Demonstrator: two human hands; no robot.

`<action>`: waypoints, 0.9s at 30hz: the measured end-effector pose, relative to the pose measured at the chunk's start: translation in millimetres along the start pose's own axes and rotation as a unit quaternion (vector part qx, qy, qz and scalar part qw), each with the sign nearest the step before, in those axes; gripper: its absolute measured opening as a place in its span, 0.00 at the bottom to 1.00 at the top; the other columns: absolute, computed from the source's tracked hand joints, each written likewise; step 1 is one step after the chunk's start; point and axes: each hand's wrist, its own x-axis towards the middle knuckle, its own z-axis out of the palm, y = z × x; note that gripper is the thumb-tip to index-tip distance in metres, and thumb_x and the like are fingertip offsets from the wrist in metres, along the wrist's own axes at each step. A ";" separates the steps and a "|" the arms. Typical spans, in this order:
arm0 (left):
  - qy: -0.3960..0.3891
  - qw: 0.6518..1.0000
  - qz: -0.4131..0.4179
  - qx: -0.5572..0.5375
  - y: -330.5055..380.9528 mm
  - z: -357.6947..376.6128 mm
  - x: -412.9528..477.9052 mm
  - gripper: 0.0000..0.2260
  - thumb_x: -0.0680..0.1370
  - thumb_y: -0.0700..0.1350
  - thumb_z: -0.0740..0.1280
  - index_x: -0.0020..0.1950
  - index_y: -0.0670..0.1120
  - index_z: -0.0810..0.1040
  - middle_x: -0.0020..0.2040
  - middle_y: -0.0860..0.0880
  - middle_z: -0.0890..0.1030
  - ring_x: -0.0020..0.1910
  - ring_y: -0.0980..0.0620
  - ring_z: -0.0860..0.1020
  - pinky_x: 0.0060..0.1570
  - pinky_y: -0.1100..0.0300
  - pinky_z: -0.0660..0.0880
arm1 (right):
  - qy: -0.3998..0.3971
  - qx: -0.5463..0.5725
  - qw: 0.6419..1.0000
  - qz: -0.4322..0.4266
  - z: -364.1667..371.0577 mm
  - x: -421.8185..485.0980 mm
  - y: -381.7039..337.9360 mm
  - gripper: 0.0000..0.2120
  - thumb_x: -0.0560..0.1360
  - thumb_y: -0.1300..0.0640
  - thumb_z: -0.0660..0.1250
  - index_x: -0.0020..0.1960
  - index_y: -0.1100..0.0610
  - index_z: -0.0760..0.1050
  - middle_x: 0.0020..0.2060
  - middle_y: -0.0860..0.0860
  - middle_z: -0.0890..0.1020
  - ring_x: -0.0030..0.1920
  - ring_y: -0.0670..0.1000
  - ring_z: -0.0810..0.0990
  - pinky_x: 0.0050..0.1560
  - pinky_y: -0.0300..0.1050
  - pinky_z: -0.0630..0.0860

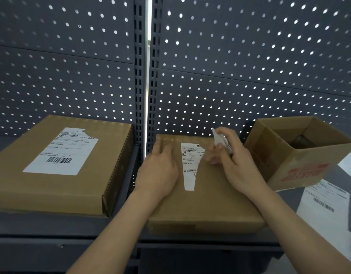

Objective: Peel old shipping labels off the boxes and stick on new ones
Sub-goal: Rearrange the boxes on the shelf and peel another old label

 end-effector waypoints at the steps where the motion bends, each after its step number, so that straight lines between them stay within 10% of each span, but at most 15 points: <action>1: 0.000 1.000 0.000 -0.001 -0.4 0.4 0.1 0.20 0.83 0.47 0.52 0.76 0.52 0.62 0.80 0.50 0.52 0.68 0.42 0.70 0.62 0.47 0.71 | 0.014 0.018 1.000 0.014 0.8 1.0 0.9 0.15 0.84 0.60 0.54 0.66 0.45 0.67 0.44 0.50 0.80 0.39 0.47 0.84 0.42 0.47 0.82; 7: -0.002 1.000 0.000 -0.005 -4.2 2.3 1.8 0.19 0.83 0.47 0.53 0.74 0.53 0.63 0.80 0.50 0.52 0.66 0.42 0.71 0.60 0.45 0.73 | 0.084 0.009 0.993 0.085 -4.4 9.7 9.6 0.21 0.82 0.60 0.54 0.70 0.40 0.65 0.30 0.51 0.71 0.28 0.46 0.69 0.32 0.44 0.69; 12: 0.004 1.000 -0.001 -0.004 -4.0 2.5 3.0 0.19 0.83 0.47 0.53 0.74 0.53 0.63 0.80 0.49 0.53 0.66 0.41 0.72 0.60 0.47 0.72 | -0.007 -0.039 0.987 0.153 -9.8 19.7 5.6 0.17 0.78 0.47 0.60 0.67 0.42 0.71 0.53 0.39 0.78 0.44 0.36 0.76 0.44 0.34 0.73; 14: 0.004 1.000 -0.002 -0.003 -3.7 2.5 2.9 0.18 0.83 0.47 0.53 0.74 0.53 0.63 0.80 0.49 0.53 0.66 0.42 0.72 0.60 0.47 0.72 | -0.015 -0.081 0.985 0.152 -9.6 27.6 10.7 0.09 0.77 0.45 0.63 0.56 0.44 0.75 0.48 0.41 0.79 0.43 0.40 0.76 0.42 0.33 0.71; 18: 0.006 1.000 -0.002 -0.002 -4.6 2.3 2.6 0.18 0.83 0.48 0.52 0.73 0.53 0.64 0.79 0.49 0.53 0.65 0.42 0.72 0.59 0.46 0.73 | -0.041 -0.158 0.976 0.142 -6.1 46.7 28.4 0.05 0.78 0.49 0.64 0.46 0.48 0.75 0.46 0.46 0.81 0.49 0.48 0.79 0.45 0.44 0.76; 27: 0.006 1.000 -0.004 -0.002 -2.5 1.5 1.9 0.19 0.83 0.49 0.53 0.74 0.53 0.63 0.79 0.50 0.53 0.65 0.43 0.72 0.58 0.46 0.74 | -0.109 -0.283 0.950 0.073 11.8 59.8 33.5 0.09 0.81 0.47 0.58 0.55 0.45 0.77 0.50 0.43 0.80 0.53 0.48 0.78 0.53 0.54 0.76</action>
